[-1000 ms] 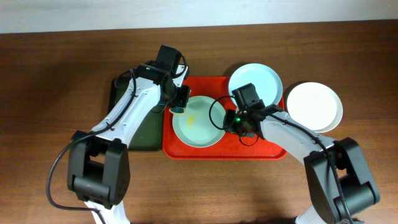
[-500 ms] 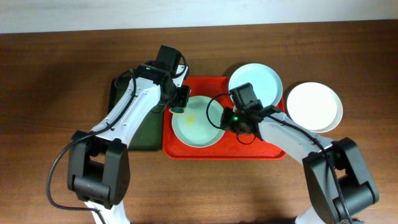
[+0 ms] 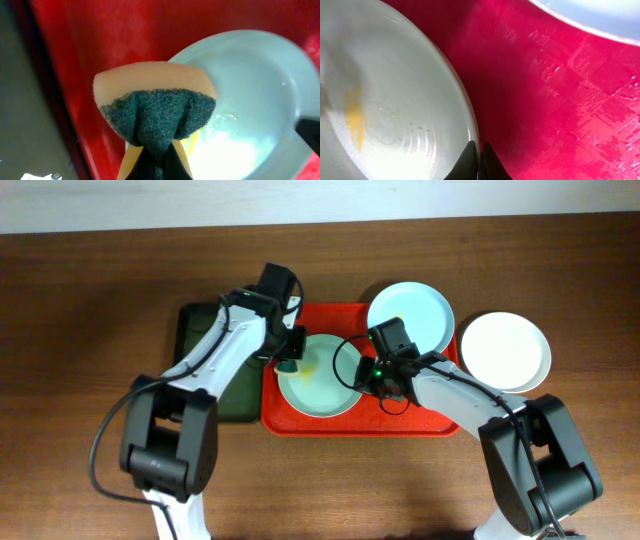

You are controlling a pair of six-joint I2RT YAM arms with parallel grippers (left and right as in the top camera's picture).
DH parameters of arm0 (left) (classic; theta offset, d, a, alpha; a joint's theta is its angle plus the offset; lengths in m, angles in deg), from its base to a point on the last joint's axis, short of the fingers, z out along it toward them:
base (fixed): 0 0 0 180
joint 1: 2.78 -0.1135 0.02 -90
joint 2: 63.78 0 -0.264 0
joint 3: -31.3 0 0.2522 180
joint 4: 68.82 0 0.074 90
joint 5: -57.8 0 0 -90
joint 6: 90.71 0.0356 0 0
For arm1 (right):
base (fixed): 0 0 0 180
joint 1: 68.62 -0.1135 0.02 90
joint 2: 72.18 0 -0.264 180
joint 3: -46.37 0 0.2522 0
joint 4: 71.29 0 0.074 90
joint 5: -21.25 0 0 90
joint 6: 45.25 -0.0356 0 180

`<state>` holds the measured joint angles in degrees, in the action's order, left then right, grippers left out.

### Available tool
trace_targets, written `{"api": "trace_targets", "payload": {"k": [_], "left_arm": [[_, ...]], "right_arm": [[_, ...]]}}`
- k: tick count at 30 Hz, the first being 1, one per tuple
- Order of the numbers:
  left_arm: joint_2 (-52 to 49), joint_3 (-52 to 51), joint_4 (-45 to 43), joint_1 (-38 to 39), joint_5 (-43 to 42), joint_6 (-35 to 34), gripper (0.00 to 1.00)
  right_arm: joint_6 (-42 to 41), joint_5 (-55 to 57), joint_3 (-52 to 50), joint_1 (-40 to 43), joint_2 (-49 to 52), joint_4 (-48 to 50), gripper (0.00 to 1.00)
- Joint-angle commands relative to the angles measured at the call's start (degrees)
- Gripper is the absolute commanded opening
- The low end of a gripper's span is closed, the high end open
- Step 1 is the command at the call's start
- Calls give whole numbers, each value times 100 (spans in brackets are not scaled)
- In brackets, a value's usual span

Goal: Clean dirty plates on tray and stack at the side
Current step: 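Scrub the light blue plate with the sponge while right gripper holds rim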

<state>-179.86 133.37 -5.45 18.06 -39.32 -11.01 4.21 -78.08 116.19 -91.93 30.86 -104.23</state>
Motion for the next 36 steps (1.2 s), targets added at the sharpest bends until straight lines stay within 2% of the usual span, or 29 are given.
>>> {"api": "trace_targets", "payload": {"k": [1,3,9,11,15,20,25,28,32,36], "left_arm": [[-249,-52,11,208,72,-103,0],[-315,-52,15,275,444,-341,0],[-892,-52,-170,291,280,-448,0],[-999,-52,-208,291,-232,-439,0],[-997,-42,-205,291,-1829,-7,0],[-994,-37,-229,289,-2579,227,0],[-798,293,151,59,-2527,850,0],[-402,291,221,-98,-1829,828,0],[-284,282,216,-39,-365,160,0],[-293,258,201,125,96,-85,0]], "right_arm": [[-46,-13,-50,-31,44,13,5],[-44,-13,-50,-31,44,13,5],[-46,-13,-50,-31,44,17,5],[-44,-13,-50,-31,44,13,5],[-44,-11,-50,-31,44,15,5],[-46,-11,-50,-31,44,22,5],[-44,-11,-50,-31,44,17,6],[-44,-11,-50,-31,44,17,6],[-44,-11,-50,-31,44,20,6],[-44,-11,-50,-31,44,20,6]]}}
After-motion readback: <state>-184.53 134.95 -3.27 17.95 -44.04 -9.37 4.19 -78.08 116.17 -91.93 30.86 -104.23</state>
